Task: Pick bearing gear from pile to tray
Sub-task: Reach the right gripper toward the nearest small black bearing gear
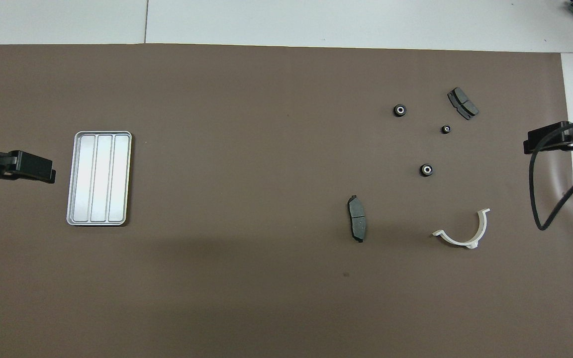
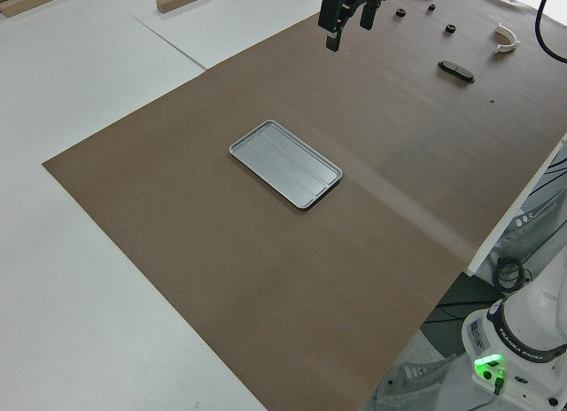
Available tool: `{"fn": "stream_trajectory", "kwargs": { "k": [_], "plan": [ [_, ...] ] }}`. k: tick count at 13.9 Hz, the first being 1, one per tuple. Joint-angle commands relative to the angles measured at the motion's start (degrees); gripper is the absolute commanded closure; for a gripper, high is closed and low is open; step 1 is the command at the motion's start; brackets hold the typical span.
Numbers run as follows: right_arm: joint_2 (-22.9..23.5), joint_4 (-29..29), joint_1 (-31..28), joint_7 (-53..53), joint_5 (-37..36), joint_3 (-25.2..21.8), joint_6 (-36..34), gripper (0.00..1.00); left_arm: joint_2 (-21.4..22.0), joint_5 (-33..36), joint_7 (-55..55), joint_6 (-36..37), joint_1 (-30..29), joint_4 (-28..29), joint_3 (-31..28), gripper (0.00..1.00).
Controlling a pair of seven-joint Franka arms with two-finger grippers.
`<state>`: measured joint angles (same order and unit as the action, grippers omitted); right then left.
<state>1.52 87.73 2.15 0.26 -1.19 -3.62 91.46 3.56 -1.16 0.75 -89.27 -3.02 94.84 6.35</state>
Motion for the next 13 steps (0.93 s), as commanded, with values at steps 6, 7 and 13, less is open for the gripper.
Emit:
{"fn": "stream_trajectory", "kwargs": {
  "k": [6, 7, 13],
  "plan": [
    [-1.6, 2.1, 0.0, -0.5, 2.6, -0.1, 0.7, 0.0, 1.4, -0.3, 0.7, 0.3, -0.4, 1.2, 0.0, 0.0],
    [-1.6, 2.0, 0.0, -0.6, 4.3, -0.1, -0.1, 0.0, 1.4, -0.3, 0.7, 0.4, -0.4, 1.2, 0.0, 0.0],
    [-2.8, 4.6, 2.4, -0.6, 4.8, 0.7, 0.2, 0.0, 1.4, -0.3, 0.7, 0.4, -0.4, 1.2, 0.0, 0.0]
  ]
}}
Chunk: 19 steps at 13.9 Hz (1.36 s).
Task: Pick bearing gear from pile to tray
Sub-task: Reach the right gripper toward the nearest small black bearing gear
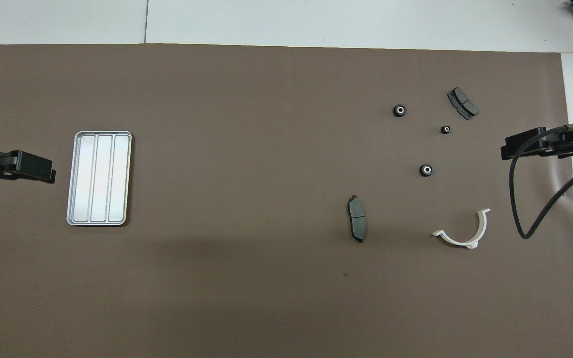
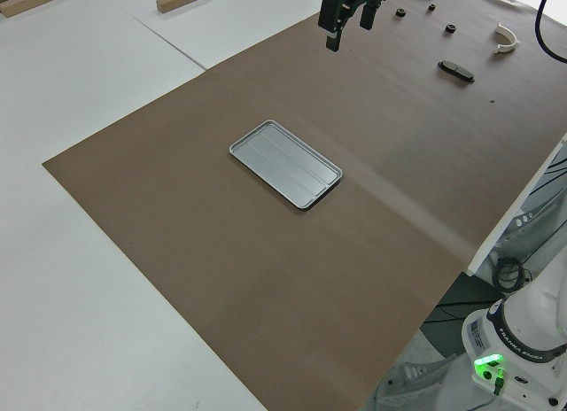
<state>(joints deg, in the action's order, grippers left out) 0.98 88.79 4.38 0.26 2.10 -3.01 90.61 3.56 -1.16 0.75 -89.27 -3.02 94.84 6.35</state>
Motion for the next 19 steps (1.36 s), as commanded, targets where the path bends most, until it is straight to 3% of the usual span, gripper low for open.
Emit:
{"fn": "stream_trajectory", "kwargs": {
  "k": [1, 4, 13, 16, 19],
  "plan": [
    [-3.0, 5.7, 1.1, -0.1, 1.4, 0.1, 2.5, 0.0, 1.4, -0.3, 0.7, 0.4, -0.4, 1.2, 0.0, 0.0],
    [-2.2, 11.4, 1.3, 4.3, 1.4, 0.1, 9.4, 0.0, 1.4, -0.3, 0.7, 0.4, -0.4, 1.2, 0.0, 0.0],
    [18.4, 8.6, 0.8, 9.4, 1.2, 0.1, 30.7, 0.0, 1.4, -0.3, 0.7, 0.4, -0.4, 1.2, 0.0, 0.0],
    [22.0, 9.9, 1.1, 9.3, 1.2, 0.1, 33.2, 0.0, 1.4, -0.3, 0.7, 0.4, -0.4, 1.2, 0.0, 0.0],
    [22.5, 14.0, 1.3, 8.7, 1.3, 0.1, 34.8, 0.0, 1.4, -0.3, 0.7, 0.3, -0.4, 1.2, 0.0, 0.0]
  ]
}}
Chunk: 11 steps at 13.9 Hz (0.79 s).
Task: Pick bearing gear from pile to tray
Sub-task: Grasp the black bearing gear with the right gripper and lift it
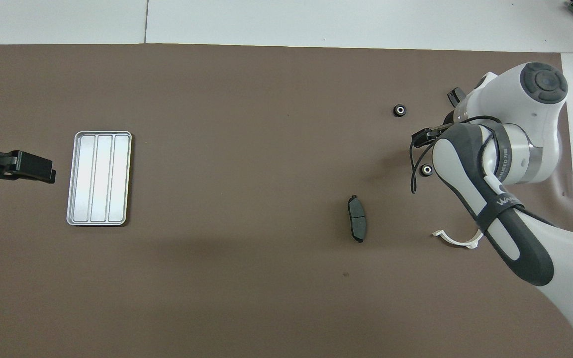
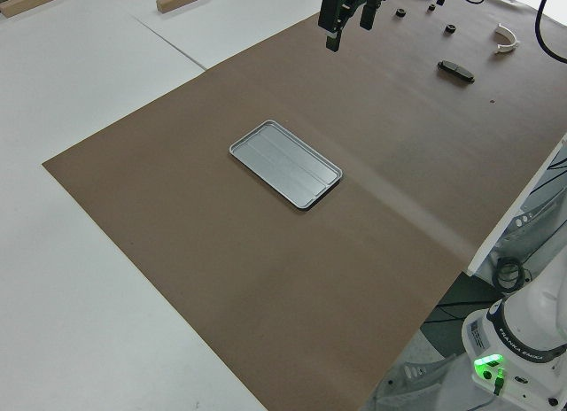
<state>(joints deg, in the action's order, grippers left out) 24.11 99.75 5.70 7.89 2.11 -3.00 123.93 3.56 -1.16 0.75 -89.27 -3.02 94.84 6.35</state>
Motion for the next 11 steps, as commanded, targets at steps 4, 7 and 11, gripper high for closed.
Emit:
{"fn": "stream_trajectory", "kwargs": {
  "k": [4, 7, 11],
  "plan": [
    [-1.3, 5.5, 0.1, 0.8, 1.3, 0.1, 0.4, 0.0, 1.4, -0.3, 0.7, 0.4, -0.4, 1.2, 0.0, 0.0],
    [-2.2, 7.9, 0.1, 1.1, 1.3, 0.0, -1.7, 0.01, 1.4, -0.3, 0.7, 0.4, -0.4, 1.2, 0.0, 0.0],
    [-2.6, 8.6, 0.1, 1.0, 1.3, 0.0, -1.9, 0.14, 1.4, -0.3, 0.7, 0.3, -0.4, 1.2, 0.0, 0.0]
  ]
}}
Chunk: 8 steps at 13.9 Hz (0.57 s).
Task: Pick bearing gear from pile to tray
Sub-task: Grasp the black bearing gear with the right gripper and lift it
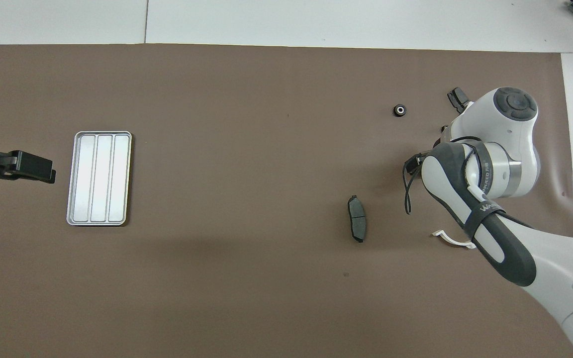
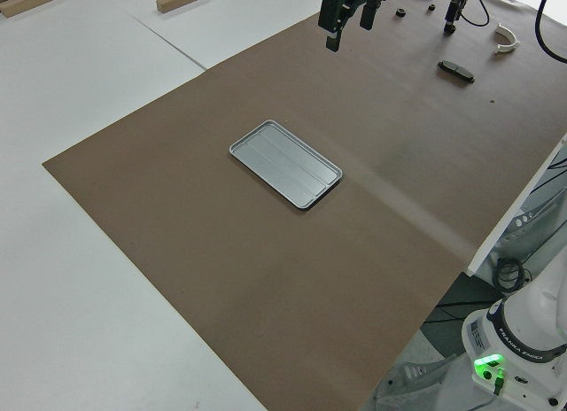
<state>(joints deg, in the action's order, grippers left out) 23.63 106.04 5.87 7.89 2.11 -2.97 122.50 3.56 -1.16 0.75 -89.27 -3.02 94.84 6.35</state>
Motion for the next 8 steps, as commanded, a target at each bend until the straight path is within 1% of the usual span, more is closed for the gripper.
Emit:
{"fn": "stream_trajectory", "kwargs": {
  "k": [1, 3, 4, 8],
  "plan": [
    [-2.1, 2.4, -0.1, 1.0, 1.2, 0.0, -0.4, 0.22, 1.4, -0.3, 0.7, 0.4, -0.4, 1.2, 0.0, 0.0],
    [-2.1, 2.4, -0.1, 1.0, 0.6, 0.0, -0.4, 0.38, 1.4, -0.3, 0.7, 0.4, -0.4, 1.2, 0.0, 0.0],
    [-2.1, 2.4, -0.1, 1.0, 0.6, 0.0, -0.4, 0.48, 1.4, -0.3, 0.7, 0.4, -0.4, 1.2, 0.0, 0.0],
    [-2.1, 2.3, -0.2, 0.9, 0.6, 0.0, -0.3, 0.77, 1.4, -0.3, 0.7, 0.4, -0.4, 1.2, 0.0, 0.0]
  ]
}}
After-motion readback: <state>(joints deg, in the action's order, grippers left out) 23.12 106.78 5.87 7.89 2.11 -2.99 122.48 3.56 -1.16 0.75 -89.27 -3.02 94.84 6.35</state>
